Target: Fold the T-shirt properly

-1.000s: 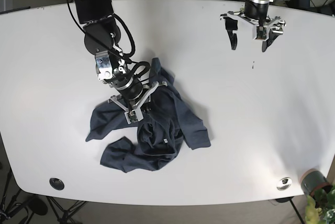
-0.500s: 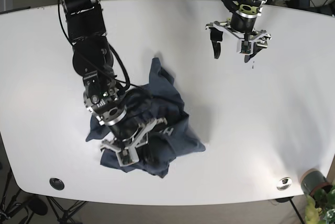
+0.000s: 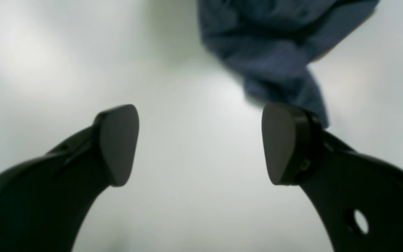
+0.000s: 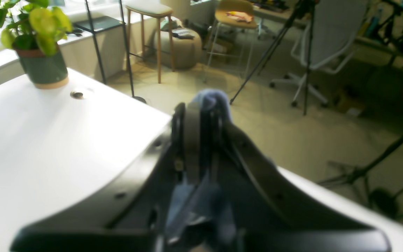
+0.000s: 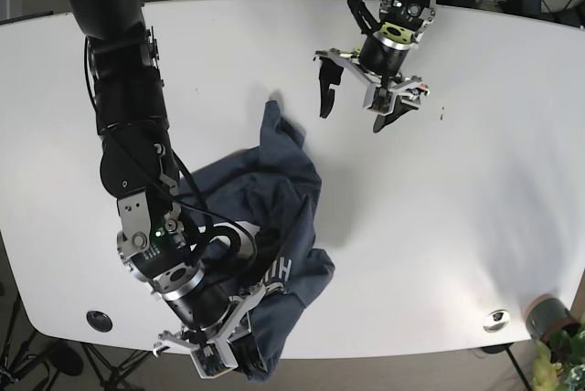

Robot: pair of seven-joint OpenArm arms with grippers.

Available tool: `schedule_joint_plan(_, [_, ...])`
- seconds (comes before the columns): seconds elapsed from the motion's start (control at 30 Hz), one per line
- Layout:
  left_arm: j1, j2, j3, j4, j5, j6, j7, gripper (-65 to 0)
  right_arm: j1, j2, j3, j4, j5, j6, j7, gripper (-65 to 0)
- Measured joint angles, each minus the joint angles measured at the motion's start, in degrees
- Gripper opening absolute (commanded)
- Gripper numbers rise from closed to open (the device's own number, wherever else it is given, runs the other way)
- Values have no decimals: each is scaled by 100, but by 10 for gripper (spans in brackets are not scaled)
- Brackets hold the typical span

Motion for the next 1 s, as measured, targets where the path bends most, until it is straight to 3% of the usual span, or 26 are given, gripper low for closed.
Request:
schedule_joint_plan(0.03, [-57,-13,103,-33,-2,2,-24,-132,122,2,0,35,2,149,-72,-650])
schedule_joint_plan(0.1, [-192,-24,297,-125,4,39,-26,-132,334,2,0,72,4,262,-107,-650])
schedule_joint_plan(0.23, [-337,-11,634,-415,0,13,-15,-132,686,127,0,85,35,337,-133,-650])
schedule_joint_plan(0.67, [-841,-179,1805,-1390,0,39,-22,-132,1294,433,-11,76,42,337,-107,-650])
schedule_joint_plan(1.0, [-1353,-79,1864,-1709,0,81,-55,-132,1252,492,-15,70,24,337,-190,-650])
